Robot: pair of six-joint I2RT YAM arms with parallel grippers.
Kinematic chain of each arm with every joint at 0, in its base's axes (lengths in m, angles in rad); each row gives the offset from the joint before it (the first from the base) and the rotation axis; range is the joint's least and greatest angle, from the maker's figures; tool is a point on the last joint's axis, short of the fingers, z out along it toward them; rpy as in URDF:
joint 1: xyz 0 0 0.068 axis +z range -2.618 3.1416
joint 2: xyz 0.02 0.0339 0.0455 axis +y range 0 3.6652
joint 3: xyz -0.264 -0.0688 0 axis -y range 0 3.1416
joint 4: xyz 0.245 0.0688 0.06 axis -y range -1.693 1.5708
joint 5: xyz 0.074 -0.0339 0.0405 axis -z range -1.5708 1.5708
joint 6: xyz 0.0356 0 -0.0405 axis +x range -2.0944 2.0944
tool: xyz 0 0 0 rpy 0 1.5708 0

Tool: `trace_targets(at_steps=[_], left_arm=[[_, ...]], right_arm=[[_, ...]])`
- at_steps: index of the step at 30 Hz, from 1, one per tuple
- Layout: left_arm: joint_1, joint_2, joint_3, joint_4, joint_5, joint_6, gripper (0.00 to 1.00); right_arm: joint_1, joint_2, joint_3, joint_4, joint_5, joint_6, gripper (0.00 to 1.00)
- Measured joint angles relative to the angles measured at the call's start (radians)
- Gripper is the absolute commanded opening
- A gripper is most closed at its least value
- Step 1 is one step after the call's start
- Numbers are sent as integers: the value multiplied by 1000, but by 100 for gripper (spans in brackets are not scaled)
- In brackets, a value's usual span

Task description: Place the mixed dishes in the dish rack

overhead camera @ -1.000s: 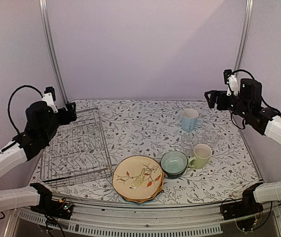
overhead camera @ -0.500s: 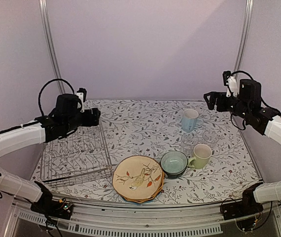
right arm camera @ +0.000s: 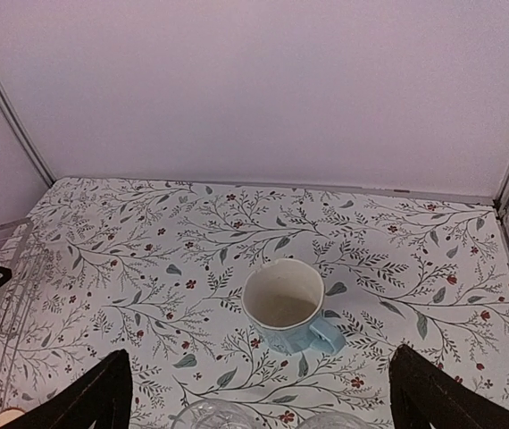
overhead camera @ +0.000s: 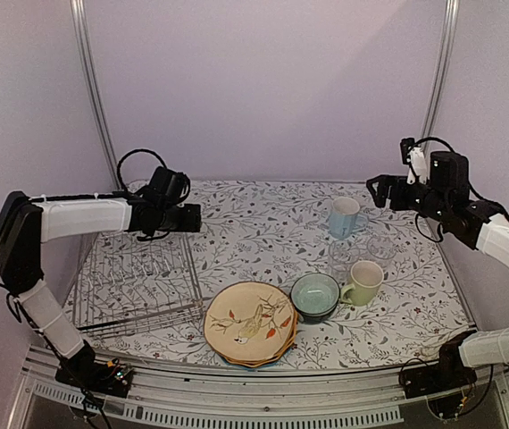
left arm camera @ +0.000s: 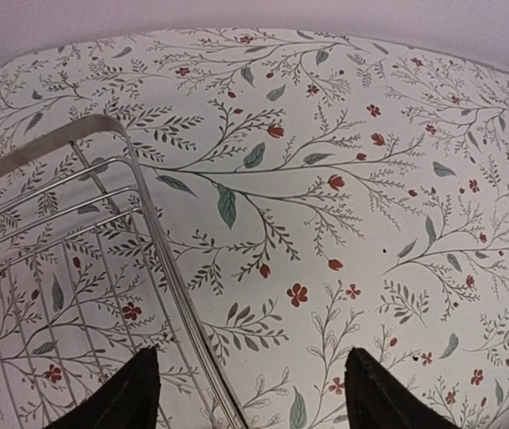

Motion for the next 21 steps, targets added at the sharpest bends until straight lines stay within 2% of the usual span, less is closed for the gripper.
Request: trace_targets(at_steps=[9,13,17,21], left_arm=[[0,159,131,-105,-48,-10,53],[0,179,145,-130,-61,-14,40],[6,195,153,-142,-64,-1,23],[10,213,188,-181,-68,-6,16]], right_arm=[[0,-1,-52,18,-33,23,99],[0,-1,-60,22,-39,30,99],[0,-1,-67,28,-43,32,99],[0,-1,-72,30,-51,34,99]])
